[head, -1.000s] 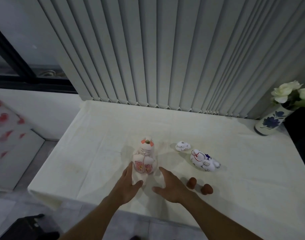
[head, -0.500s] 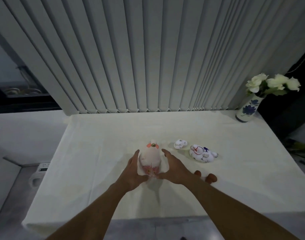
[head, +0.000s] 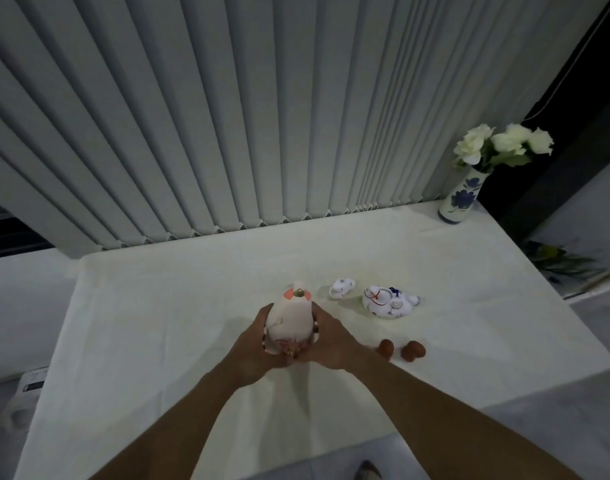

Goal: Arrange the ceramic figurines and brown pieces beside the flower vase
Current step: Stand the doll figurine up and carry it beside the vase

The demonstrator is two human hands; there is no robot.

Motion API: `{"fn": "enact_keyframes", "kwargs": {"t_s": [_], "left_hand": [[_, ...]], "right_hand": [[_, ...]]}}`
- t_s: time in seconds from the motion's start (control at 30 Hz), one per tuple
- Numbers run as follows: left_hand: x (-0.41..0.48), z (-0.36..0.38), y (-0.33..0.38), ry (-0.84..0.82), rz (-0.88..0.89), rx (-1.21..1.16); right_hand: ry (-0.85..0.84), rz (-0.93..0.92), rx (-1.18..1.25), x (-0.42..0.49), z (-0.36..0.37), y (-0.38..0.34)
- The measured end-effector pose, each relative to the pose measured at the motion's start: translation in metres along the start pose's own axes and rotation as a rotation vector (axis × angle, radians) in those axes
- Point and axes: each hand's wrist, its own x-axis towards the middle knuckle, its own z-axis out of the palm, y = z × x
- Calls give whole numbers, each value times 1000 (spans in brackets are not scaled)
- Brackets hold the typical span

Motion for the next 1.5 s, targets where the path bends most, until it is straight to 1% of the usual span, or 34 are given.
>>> {"fn": "enact_keyframes", "kwargs": {"t_s": [0.1, 0.27, 0.4, 0.67, 0.87, 1.07, 1.27, 1.5], "left_hand": [[18, -4, 34, -3, 60, -16], [67, -2, 97, 21, 120, 36], [115, 23, 141, 15, 138, 61], [214, 112, 195, -96, 89, 47], [296, 159, 213, -138, 68, 14], [364, 194, 217, -138, 12, -6], [402, 211, 210, -127, -23, -34], [419, 223, 214, -109, -11, -89]], "right_hand": [[18, -87, 63, 7, -26, -13], [165, -147, 66, 27, -89, -30], [245, -117, 25, 36, -151, -28], [284, 2, 58, 50, -271, 19], [360, 57, 60, 80, -339, 55], [434, 109, 71, 118, -385, 88], [433, 98, 64, 141, -406, 106], [519, 92, 91, 155, -415, 117]]}}
